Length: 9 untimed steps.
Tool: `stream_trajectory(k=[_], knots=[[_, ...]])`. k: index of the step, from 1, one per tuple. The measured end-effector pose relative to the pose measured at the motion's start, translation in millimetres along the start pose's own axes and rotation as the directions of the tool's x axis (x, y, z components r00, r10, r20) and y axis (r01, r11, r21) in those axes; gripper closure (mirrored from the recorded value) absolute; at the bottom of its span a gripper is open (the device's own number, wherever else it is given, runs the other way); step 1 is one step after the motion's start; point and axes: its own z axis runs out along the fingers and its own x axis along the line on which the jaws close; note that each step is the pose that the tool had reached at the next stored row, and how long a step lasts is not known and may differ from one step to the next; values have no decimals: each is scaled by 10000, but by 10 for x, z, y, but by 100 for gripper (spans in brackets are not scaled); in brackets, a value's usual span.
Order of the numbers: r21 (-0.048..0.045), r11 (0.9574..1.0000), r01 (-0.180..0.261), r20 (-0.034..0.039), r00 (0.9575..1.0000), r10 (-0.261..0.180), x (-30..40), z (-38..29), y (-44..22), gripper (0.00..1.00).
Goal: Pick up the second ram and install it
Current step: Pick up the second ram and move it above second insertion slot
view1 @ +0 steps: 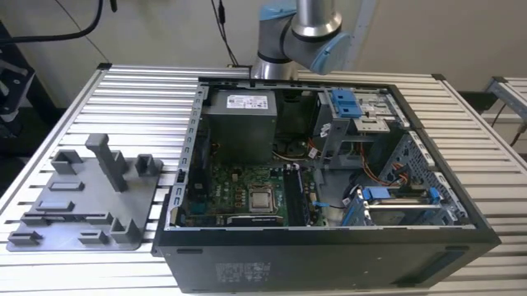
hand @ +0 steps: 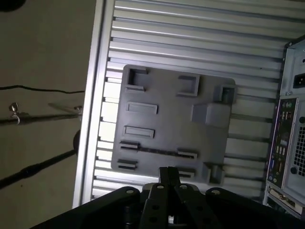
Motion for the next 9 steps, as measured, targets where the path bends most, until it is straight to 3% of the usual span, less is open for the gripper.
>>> stream_trajectory(k=[5,9], knots=[[49,9984,556,-25,9984,-556,0,0,0,89],[106,9944,1047,-54,9945,-1046,0,0,0,89]])
